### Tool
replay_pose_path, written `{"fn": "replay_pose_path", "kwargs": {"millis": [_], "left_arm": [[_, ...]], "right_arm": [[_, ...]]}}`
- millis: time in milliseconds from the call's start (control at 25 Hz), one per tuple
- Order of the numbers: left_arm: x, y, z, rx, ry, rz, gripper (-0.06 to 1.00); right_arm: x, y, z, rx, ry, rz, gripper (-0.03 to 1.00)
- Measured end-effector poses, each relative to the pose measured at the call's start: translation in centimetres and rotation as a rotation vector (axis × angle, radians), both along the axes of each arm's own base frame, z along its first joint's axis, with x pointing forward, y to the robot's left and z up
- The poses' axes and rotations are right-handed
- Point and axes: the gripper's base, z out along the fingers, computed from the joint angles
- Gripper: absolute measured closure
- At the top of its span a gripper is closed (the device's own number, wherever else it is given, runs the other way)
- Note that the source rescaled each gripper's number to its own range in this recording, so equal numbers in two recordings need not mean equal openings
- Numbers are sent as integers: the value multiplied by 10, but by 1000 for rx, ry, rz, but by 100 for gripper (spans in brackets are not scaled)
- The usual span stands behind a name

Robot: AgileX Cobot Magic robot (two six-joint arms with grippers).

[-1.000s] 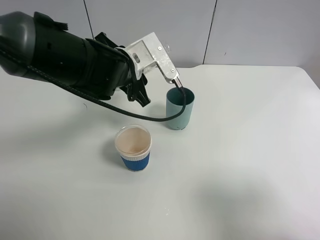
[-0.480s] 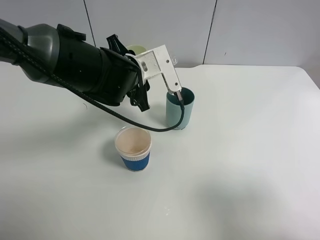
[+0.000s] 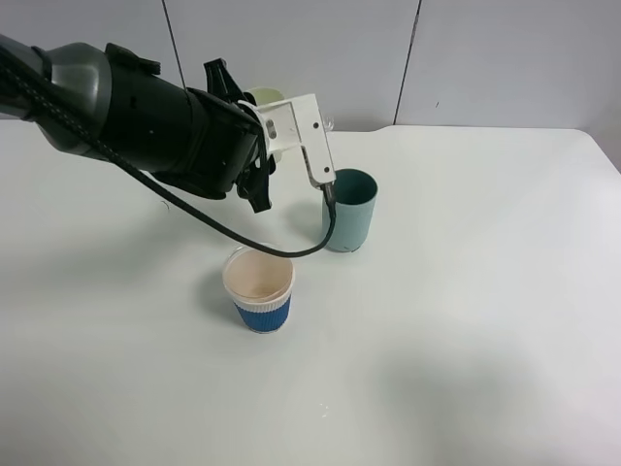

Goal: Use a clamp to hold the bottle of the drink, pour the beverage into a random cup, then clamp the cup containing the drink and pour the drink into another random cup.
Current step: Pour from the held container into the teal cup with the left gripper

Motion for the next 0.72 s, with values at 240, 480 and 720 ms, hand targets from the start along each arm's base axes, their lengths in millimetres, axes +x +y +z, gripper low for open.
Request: {"fn": "replay_pose_path", "kwargs": {"millis": [240,480,720], "left_arm": [[1,-1,2,41,-20,-36,91],[1,-4,4,93,-39,-75,91],[1,-4,3,142,-41,-97,91]], "right_arm": [[0,0,0,0,0,0,-3],[0,0,0,0,0,0,-3],[0,0,0,0,0,0,-3]]}}
